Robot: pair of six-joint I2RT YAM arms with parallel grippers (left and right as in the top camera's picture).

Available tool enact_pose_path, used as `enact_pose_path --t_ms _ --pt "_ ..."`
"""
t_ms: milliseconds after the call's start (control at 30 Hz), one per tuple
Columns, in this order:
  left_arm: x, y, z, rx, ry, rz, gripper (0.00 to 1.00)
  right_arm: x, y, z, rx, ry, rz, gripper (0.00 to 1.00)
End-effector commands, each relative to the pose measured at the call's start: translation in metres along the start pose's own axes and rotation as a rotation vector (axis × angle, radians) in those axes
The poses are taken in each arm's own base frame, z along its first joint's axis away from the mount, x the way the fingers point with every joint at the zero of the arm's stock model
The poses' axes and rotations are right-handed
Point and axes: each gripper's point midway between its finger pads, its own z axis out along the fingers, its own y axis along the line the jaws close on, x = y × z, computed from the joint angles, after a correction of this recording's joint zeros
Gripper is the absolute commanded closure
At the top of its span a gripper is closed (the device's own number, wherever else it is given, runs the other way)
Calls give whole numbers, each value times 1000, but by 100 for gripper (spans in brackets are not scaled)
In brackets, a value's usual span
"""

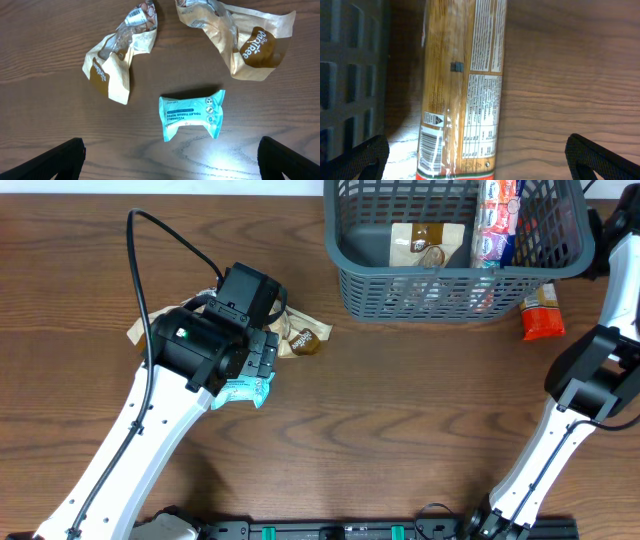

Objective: Pack container
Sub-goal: 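Grasp the spaghetti package with the right gripper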

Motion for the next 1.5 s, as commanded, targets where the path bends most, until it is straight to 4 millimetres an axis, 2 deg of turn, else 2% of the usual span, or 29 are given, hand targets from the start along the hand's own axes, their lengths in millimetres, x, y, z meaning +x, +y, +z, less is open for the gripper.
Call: enact_pose_path --t_ms 0,600,1067,1267,1467 --pt "1 1 4 -7 13 -11 1 9 3 19 -14 43 29 1" --pt "1 1 4 -7 13 -11 1 43 21 73 -95 169 72 1" --pt "1 1 4 -7 13 -11 1 38 26 72 -139 143 120 1" --pt "1 1 4 -7 13 -11 1 34 15 69 -117 117 190 1" --pt "1 1 4 -7 13 -11 1 24 -7 48 -89 61 267 1"
